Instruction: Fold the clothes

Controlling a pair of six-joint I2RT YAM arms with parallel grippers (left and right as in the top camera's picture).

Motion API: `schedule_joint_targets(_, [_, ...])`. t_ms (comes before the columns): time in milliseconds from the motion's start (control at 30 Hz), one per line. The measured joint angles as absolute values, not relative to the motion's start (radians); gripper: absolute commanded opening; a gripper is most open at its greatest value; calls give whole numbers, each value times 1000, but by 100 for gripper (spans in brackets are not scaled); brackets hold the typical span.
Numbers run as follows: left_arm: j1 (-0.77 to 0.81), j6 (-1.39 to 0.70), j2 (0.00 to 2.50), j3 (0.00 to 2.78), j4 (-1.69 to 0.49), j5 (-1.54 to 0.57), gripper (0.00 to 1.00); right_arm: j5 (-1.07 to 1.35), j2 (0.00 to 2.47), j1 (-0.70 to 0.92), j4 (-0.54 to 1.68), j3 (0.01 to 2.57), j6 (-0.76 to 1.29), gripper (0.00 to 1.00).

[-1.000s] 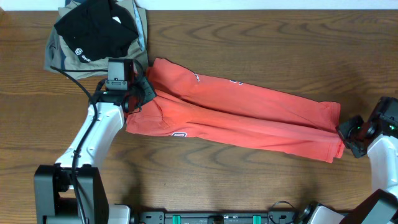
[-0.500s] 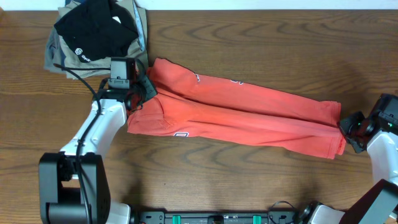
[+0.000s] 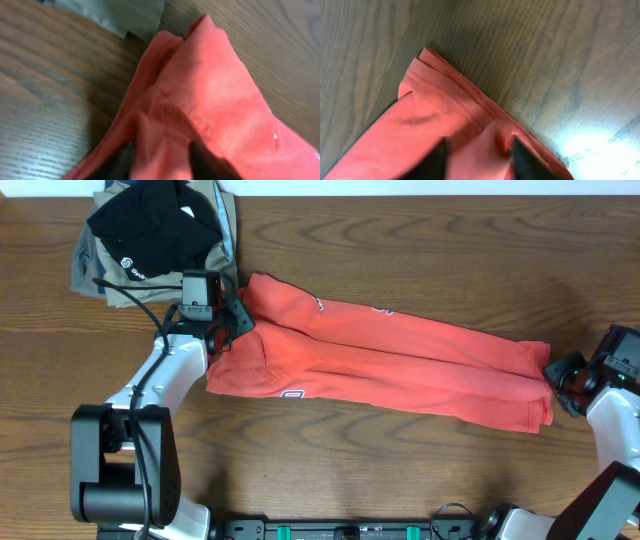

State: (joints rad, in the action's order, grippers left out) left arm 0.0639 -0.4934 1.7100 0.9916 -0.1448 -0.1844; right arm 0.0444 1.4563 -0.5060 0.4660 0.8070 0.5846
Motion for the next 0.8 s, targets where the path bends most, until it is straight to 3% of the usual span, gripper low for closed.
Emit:
schedule_joint_targets(233, [64,-493,1703,992,-162,-179,56,52,1456,-506,514,823,525,71])
schedule_joint_targets(433, [64,-493,1566,992,-222,-212,54,164,1453,-506,645,937,456,67])
schedule_joint_targets(567, [84,-494,1477,997,-284,-241,27,285,1442,-488,680,974,401,30])
schedule_joint_targets(667, [128,-495,1484,999,-323,-253,8,316,1442,-440,695,969,376,13])
schedule_joint_targets(733, [163,-489,1509,998,-334,-260,6,319,1443,-403,694,962,367,2])
schedule_joint_targets(800, [202,-486,1550,998,-334,-262,6,318,1452,-364,691,946,362,1])
